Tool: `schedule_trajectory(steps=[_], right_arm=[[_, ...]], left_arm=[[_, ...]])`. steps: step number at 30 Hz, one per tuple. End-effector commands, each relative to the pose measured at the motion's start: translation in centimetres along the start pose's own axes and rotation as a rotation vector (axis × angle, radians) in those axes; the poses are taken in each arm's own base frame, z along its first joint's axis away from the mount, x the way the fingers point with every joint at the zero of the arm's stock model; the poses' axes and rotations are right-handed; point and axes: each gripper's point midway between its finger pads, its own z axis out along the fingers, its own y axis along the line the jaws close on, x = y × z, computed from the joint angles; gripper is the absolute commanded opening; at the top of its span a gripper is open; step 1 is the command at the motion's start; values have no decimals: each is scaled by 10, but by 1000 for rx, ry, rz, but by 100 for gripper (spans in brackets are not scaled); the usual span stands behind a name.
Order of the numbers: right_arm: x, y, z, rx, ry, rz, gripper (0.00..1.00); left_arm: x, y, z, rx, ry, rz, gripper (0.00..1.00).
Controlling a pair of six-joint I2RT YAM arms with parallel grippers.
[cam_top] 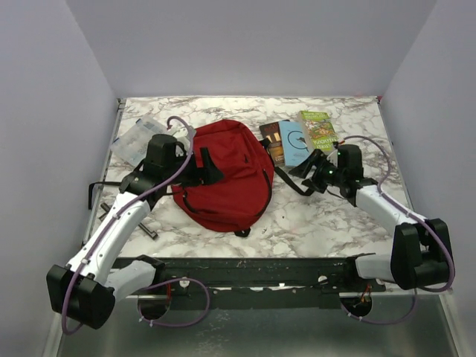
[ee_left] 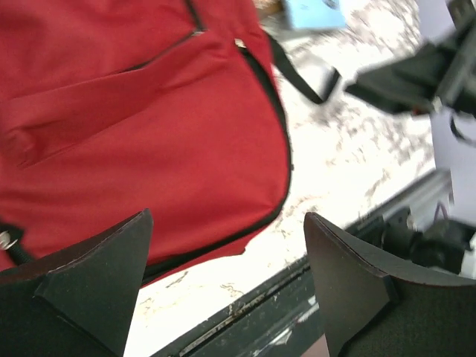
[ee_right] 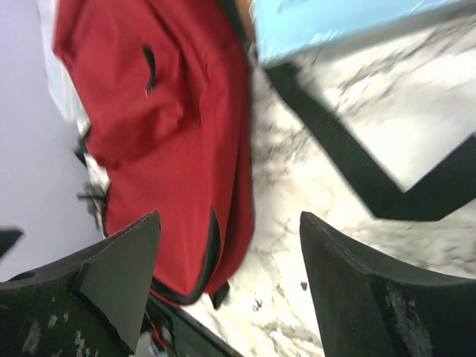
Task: Pack the student bag
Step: Pick up the book from the center of the board.
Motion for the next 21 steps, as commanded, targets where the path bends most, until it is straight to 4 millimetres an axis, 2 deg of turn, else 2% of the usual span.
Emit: schedule_trajectory(steps=[1,3,5,8,11,14,16,21], right_arm=[[-59,-9,-15,-40,-169,125,79],[-83,-21,-20,-62,-244,217,80],[-105,-31,-24,-78,-323,266,80],[-133,-50,-23,-68,-417,329,81],[-158,-64,-12,-90,-463,374,81],[-170,-82,3,-100,-490,453,81],[-179,-91,5,-118,-540,466,81],[-187,-121,27,-137,-565,550,82]], left_arm=[[5,-53,-1,203,79,198,86],[10,-62,-1,247,112,241,87],[13,-63,-2,255,118,279,87],[19,-51,0,203,103,302,88],[30,-42,4,177,100,332,88],[31,-47,2,190,106,341,87],[28,-50,-2,196,87,350,88],[26,-49,-5,192,67,370,88]])
